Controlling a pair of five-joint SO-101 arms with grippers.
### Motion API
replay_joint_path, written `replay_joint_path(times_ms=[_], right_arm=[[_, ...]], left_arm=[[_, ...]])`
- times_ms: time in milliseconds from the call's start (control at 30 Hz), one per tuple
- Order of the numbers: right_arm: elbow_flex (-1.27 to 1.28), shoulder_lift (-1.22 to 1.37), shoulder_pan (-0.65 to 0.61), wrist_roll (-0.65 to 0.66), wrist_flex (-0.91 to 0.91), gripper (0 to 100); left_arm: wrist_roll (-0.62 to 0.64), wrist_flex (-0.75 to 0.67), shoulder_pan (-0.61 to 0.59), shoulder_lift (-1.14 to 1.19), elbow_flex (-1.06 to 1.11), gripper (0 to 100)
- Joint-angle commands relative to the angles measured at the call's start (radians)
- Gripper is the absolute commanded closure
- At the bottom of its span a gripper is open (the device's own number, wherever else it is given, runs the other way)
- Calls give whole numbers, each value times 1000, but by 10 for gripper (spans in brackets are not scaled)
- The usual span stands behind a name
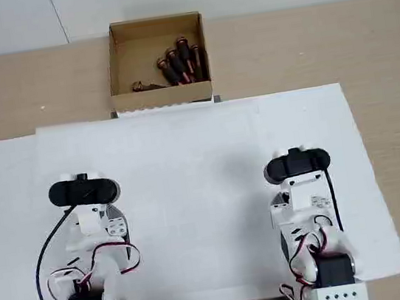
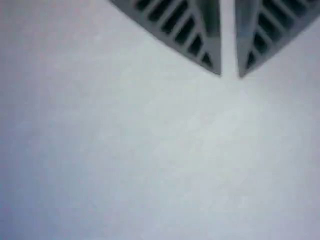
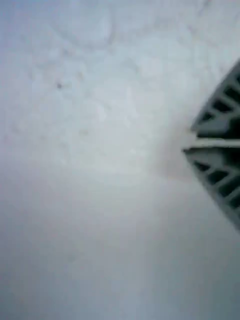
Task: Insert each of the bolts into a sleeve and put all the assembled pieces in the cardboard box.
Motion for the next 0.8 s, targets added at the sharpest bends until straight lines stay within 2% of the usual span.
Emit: replay_joint_path(times_ms=[0,233,767], right_arm=[[-5,-13,10,-3,-30,995],[-3,-13,70,-9,-33,995],[-3,-13,67,-5,-33,995]], left_arm=[[3,-12,3,-11,-4,993],[3,-12,3,-11,-4,993],[3,-12,3,-11,-4,993]])
